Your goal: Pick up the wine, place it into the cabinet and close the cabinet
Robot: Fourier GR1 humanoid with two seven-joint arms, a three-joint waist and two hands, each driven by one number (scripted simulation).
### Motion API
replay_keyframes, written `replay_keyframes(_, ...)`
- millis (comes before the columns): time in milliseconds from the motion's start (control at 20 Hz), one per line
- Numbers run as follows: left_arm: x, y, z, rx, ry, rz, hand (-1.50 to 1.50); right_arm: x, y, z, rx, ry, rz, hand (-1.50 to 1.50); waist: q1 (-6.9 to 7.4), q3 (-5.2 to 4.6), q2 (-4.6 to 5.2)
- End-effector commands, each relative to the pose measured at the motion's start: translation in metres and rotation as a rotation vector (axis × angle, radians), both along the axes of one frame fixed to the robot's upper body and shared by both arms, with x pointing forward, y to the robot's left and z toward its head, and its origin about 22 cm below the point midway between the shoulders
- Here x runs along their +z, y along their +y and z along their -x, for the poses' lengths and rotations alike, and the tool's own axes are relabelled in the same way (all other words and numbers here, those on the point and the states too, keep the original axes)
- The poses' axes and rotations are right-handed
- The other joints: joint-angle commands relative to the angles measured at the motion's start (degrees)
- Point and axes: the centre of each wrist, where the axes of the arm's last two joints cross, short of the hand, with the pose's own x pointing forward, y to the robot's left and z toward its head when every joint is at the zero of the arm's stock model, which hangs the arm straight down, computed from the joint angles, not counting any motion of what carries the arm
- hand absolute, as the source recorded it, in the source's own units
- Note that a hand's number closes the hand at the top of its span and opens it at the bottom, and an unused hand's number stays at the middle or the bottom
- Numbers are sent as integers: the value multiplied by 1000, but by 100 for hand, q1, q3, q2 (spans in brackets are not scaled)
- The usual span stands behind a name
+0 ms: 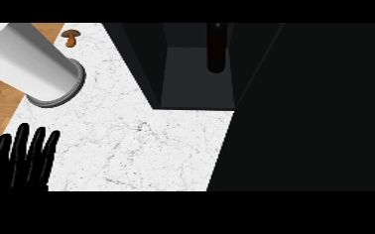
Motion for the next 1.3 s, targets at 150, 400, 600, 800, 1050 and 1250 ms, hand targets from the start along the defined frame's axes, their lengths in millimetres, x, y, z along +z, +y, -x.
replay_keyframes(150,14,44,26,16,-19,-2,-150,26,35,33,53,-34,-29,150,-6,-6,-26)
replay_keyframes(400,3,76,34,44,-15,-22,-150,35,81,20,62,-108,16,150,65,-16,-18)
replay_keyframes(600,34,84,37,14,-34,-32,-150,22,118,6,44,-171,50,150,94,-3,-12)
replay_keyframes(800,23,99,39,-1,-17,-28,-150,29,145,-6,-17,-195,44,150,71,-8,4)
replay_keyframes(1050,28,107,37,3,-53,-25,-150,57,158,-53,-81,-190,46,150,76,-4,26)
replay_keyframes(1250,38,126,40,-24,-20,-26,-150,61,174,-73,-124,-201,66,150,55,-1,22)
